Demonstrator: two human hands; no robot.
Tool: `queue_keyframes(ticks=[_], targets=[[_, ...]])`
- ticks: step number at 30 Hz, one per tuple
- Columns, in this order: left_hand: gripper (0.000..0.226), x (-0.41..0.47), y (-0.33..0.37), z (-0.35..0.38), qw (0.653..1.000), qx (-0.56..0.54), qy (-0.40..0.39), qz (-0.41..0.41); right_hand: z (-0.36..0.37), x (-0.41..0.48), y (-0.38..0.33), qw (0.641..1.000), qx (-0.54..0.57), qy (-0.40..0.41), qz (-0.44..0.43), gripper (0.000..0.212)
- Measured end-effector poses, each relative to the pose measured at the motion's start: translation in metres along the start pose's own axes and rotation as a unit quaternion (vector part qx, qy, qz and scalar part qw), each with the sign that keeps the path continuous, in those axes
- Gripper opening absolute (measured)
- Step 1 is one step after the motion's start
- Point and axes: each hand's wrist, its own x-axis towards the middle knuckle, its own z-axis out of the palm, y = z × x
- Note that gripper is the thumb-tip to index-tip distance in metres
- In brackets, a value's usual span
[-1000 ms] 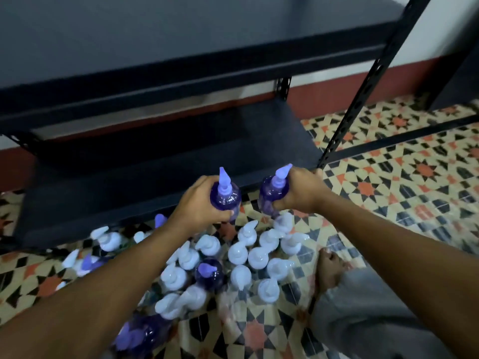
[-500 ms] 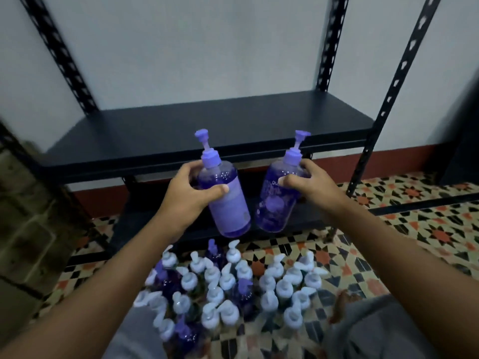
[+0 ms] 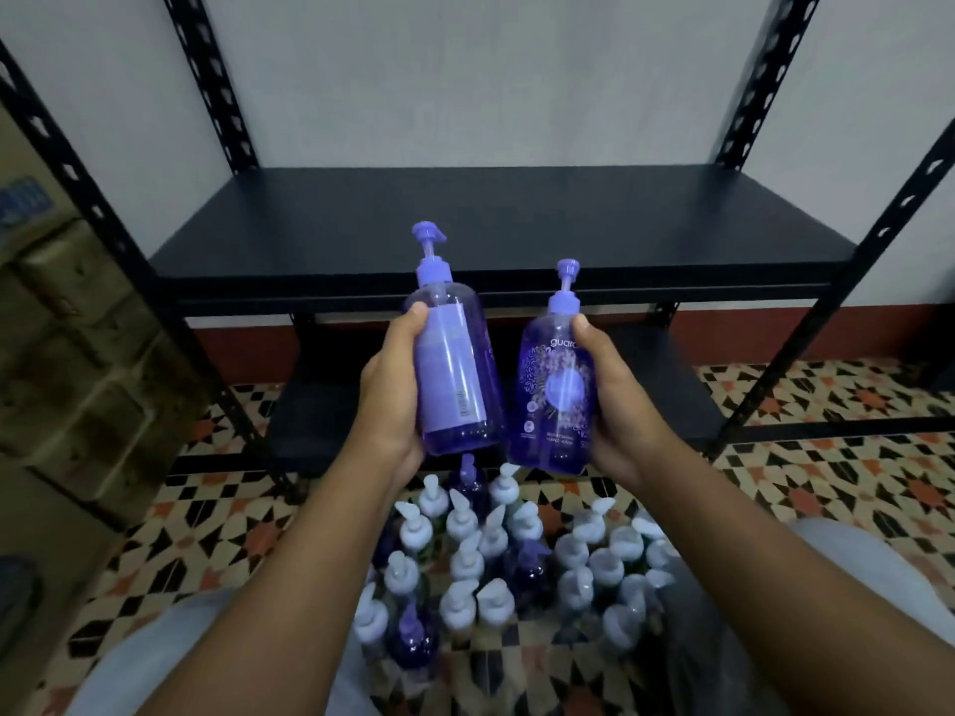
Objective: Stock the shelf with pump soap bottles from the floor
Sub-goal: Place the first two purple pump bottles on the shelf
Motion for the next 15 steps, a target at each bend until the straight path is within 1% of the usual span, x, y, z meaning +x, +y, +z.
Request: queue_keyframes(ticks=[3,5,7,9,10,13,14,15], targets=[[0.048,0.006,0.002,-0.005,0.997,-0.048,-0.045,-0.039,0.003,0.006,0.000,0.999,-0.010,-0.029,0.033,0.051],[0.053,0.009,0.004,-0.011,0.993,-0.066,-0.056,-0.074,0.002,0.008,0.002,0.998,-0.009,-0.034,0.058,0.054],[0.052,0.011,0.008,-0.014,0.991,-0.059,-0.068,-0.097,-0.003,0.013,0.006,0.997,-0.003,-0.029,0.072,0.063],[0.048,0.010,0.011,-0.011,0.991,-0.036,-0.079,-0.104,-0.005,0.015,0.008,0.996,-0.005,-0.027,0.087,0.073],[0.046,0.011,0.011,-0.009,0.992,-0.020,-0.081,-0.099,-0.004,0.015,0.008,0.996,-0.004,-0.028,0.090,0.071],[0.049,0.010,0.007,-0.004,0.994,0.008,-0.069,-0.088,-0.003,0.013,0.005,0.995,0.003,-0.047,0.091,0.043],[0.049,0.010,0.004,-0.002,0.994,0.006,-0.067,-0.088,-0.004,0.012,0.005,0.995,0.002,-0.046,0.090,0.040],[0.046,0.009,0.001,-0.001,0.994,0.001,-0.065,-0.085,-0.006,0.011,0.005,0.996,-0.003,-0.043,0.084,0.044]])
